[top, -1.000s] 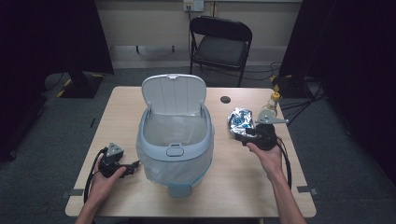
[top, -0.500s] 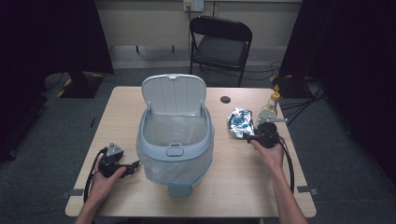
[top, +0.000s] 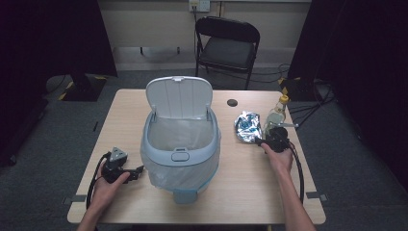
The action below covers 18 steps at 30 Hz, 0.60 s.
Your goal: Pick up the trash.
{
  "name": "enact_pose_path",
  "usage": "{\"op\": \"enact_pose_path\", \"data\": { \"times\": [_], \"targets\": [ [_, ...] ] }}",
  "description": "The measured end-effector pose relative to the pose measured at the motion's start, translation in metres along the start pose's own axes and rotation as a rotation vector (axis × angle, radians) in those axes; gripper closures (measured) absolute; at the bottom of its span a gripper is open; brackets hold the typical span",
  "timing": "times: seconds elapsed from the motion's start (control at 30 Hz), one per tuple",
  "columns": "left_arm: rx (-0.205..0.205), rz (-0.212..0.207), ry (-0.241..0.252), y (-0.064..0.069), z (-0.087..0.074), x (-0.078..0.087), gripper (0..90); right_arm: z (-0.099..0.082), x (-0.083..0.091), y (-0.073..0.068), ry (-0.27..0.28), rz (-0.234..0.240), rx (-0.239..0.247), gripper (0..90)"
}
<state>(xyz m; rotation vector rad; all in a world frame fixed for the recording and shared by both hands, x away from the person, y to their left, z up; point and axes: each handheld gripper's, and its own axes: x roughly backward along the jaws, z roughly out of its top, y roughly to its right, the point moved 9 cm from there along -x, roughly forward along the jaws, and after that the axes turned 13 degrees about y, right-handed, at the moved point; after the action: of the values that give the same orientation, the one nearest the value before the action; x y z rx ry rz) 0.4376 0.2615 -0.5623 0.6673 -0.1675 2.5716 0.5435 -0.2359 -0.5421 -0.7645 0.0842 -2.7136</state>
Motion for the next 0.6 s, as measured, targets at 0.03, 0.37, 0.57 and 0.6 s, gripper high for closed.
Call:
{"op": "enact_pose_path", "data": {
  "times": [0.03, 0.37, 0.57, 0.6],
  "targets": [
    [0.000, 0.000, 0.000, 0.0000, 0.0000, 0.0000, 17.5, -0.0028, -0.0024, -0.0002, -0.014, -0.004, -0.001, 42.7],
    [0.000, 0.000, 0.000, 0.0000, 0.0000, 0.0000, 17.5, -0.0061, -0.0113, -0.0007, -0.006, -0.053, 0.047, 62.9],
    [0.001, 0.000, 0.000, 0.0001, 0.0000, -0.0001, 17.5, -0.0062, -0.0123, 0.0001, 0.014, -0.059, 0.043, 80.7],
    [0.001, 0.000, 0.000, 0.0001, 0.0000, 0.0000, 17.5, -0.0072, -0.0119, -0.0017, 0.010, -0.048, 0.038, 88.2]
  ]
}}
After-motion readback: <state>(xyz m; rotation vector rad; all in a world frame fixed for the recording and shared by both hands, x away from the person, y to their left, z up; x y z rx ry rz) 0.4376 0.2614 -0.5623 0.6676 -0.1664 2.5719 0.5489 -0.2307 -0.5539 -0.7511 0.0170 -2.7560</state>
